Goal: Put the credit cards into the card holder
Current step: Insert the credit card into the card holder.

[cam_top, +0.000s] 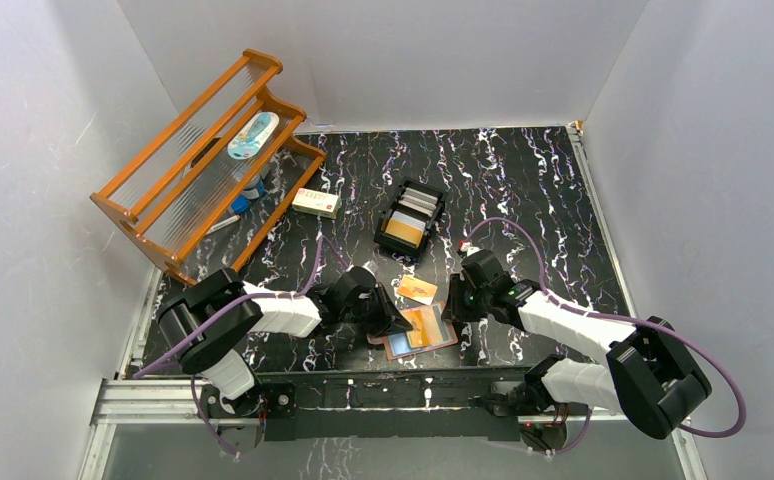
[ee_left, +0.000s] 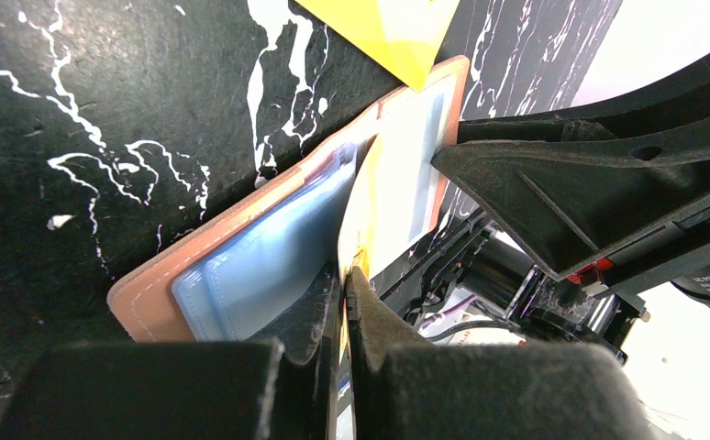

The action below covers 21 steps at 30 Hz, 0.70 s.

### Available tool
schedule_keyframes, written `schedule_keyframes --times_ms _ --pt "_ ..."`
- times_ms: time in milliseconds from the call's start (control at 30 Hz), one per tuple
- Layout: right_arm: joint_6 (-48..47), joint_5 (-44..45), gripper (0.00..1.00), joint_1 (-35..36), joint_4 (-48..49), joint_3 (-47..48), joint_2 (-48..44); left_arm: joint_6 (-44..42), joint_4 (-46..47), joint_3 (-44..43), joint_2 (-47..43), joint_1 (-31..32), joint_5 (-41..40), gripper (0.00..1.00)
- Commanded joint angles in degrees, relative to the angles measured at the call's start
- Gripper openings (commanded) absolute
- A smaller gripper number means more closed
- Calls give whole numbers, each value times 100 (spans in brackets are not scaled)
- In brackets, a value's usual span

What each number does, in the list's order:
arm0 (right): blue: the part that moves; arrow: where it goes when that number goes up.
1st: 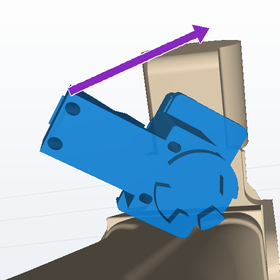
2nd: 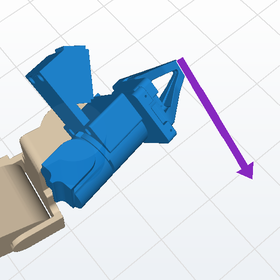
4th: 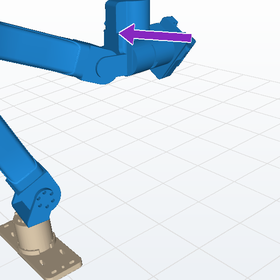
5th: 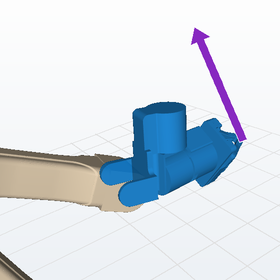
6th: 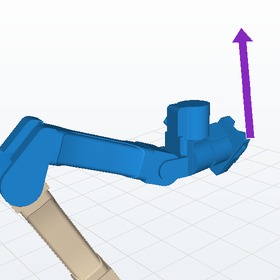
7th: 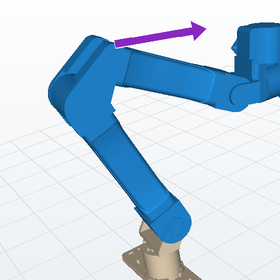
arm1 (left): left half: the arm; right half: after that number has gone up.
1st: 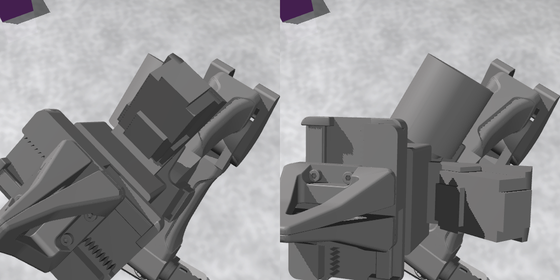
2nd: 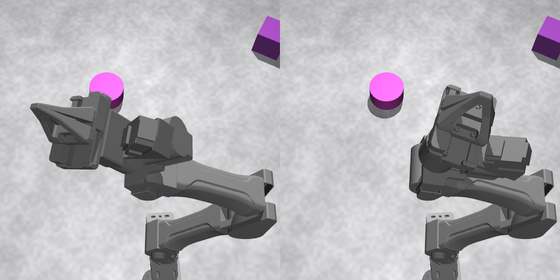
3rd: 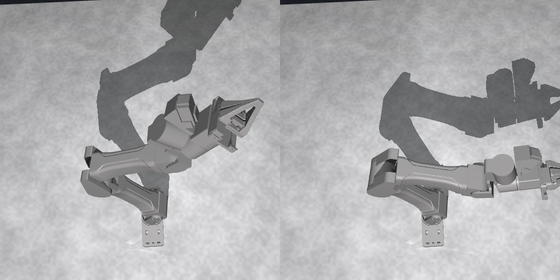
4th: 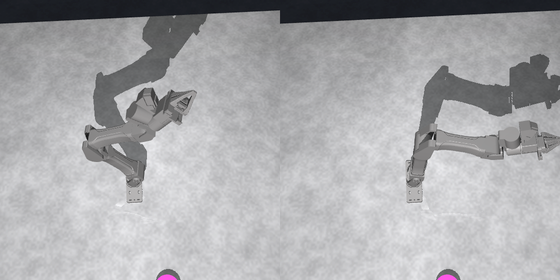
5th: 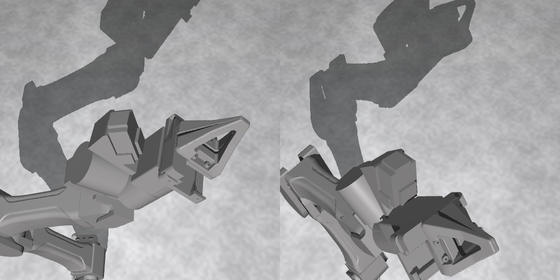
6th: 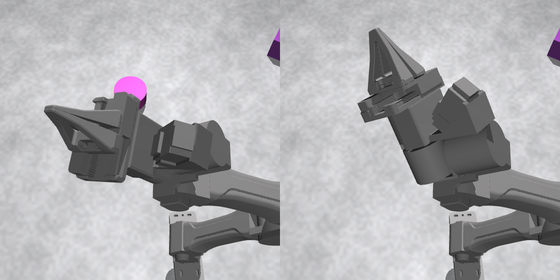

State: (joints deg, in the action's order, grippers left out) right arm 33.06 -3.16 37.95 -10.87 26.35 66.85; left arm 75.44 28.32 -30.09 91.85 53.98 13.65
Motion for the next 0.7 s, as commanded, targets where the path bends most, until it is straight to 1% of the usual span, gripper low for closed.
schedule_keyframes --times_ms 0,267,500,567,667 --pt "-1 52 28 38 -239 -89 127 -49 -612 -105 105 124 -148 0" --pt "-1 52 28 42 -240 -86 123 -46 -842 -167 120 162 -102 0" --pt "1 52 28 41 -240 -96 105 -75 -1248 -258 -32 198 -279 0" --pt "8 52 28 41 -246 -95 100 -82 -1256 -255 -30 196 -292 0" --pt "7 59 28 37 -249 -95 91 -127 -1009 -265 107 199 -299 0"
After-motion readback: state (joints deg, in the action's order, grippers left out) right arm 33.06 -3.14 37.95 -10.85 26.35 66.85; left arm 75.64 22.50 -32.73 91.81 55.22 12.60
